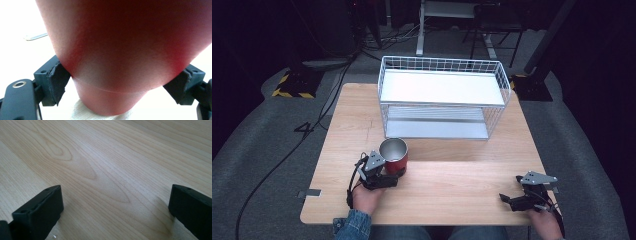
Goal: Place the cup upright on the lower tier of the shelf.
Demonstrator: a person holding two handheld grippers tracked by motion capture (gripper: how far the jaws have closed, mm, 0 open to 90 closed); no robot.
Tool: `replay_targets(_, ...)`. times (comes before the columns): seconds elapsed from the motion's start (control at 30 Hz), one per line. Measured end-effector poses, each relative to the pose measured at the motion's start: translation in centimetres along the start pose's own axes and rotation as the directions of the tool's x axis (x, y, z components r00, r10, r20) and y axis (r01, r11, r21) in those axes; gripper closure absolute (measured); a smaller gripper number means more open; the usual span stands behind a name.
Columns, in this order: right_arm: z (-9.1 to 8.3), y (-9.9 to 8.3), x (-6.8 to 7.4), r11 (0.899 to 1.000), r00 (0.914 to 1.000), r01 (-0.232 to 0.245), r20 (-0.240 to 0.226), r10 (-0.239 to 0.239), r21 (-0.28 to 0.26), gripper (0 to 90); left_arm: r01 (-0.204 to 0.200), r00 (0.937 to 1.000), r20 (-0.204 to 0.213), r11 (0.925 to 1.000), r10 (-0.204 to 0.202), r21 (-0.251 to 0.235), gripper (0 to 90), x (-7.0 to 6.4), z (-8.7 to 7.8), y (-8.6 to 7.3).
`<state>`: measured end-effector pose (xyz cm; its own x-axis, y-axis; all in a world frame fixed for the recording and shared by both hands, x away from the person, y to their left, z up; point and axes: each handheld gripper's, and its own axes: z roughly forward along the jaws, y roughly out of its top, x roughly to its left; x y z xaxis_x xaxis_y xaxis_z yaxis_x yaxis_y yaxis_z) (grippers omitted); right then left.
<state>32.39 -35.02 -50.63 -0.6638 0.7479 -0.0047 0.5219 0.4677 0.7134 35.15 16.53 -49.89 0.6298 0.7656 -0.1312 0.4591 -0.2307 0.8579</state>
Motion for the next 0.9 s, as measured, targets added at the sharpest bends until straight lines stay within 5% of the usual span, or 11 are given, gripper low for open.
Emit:
replay_targets(0.37,0.0,0.0,0.0,1.000,1.0000,-0.002,-0.001,0.002,0.003,0.0,-0.006,1.0000,0.002,1.0000,0.006,-0.005,16.9,-0.2,-0.1,0.1)
replay_targets(0.9,0.0,0.0,0.0,1.000,1.0000,-0.002,-0.002,0.002,0.003,0.0,-0.028,0.9989,0.036,0.9984,0.030,-0.049,16.9,-1.1,-1.0,3.6)
